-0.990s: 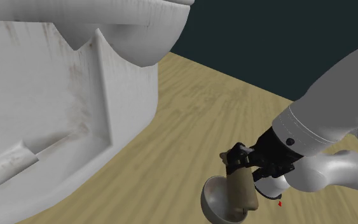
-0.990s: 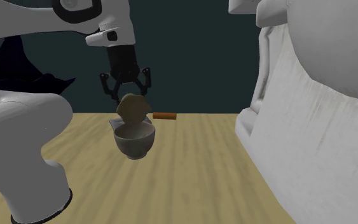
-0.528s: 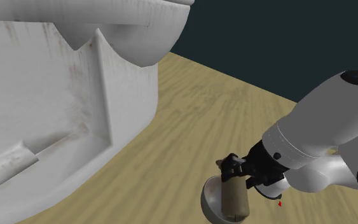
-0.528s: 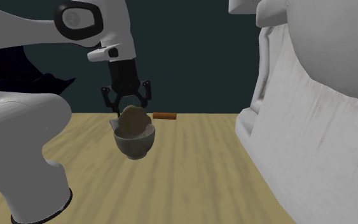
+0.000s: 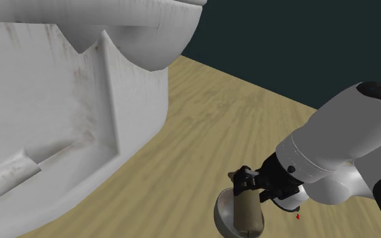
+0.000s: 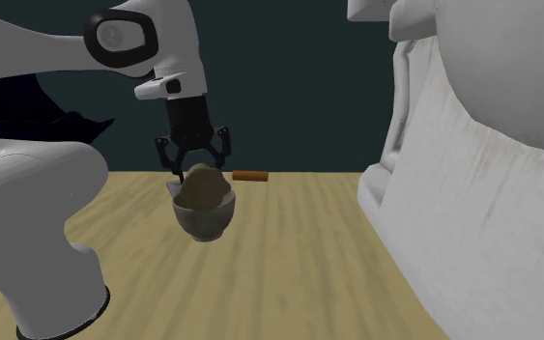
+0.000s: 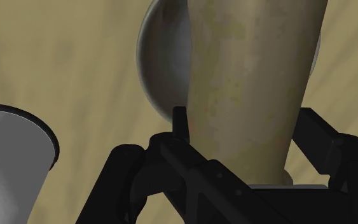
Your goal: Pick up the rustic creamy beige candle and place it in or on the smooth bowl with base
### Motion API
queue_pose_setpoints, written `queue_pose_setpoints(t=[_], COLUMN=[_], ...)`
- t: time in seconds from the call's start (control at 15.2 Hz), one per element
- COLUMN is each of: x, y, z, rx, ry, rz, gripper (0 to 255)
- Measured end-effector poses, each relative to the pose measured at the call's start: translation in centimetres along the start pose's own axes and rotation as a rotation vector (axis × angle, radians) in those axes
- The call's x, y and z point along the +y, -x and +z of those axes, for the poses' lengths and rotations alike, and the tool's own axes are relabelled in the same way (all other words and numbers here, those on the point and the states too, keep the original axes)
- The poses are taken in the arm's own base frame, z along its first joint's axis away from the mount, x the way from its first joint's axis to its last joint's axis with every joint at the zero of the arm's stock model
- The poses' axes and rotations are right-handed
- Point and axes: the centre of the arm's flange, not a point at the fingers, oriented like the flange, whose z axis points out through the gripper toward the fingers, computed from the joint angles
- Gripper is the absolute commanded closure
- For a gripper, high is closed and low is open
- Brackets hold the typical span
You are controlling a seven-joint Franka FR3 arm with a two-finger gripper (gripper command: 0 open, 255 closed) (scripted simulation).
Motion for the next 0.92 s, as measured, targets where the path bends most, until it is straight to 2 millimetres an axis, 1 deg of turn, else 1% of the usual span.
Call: queue_pose_setpoints(t=[0.07,0.46,0.79,0.92], x=[0.0,0.0,0.1,0.0], y=[0.0,0.0,0.0,0.0], z=[0.0,0.1,-4.2,-4.7], rx=[0.000,0.000,-0.001,0.000], ry=[0.000,0.004,0.003,0.003], rz=[0.000,0.001,0.000,0.001], gripper=[0,0,0,0])
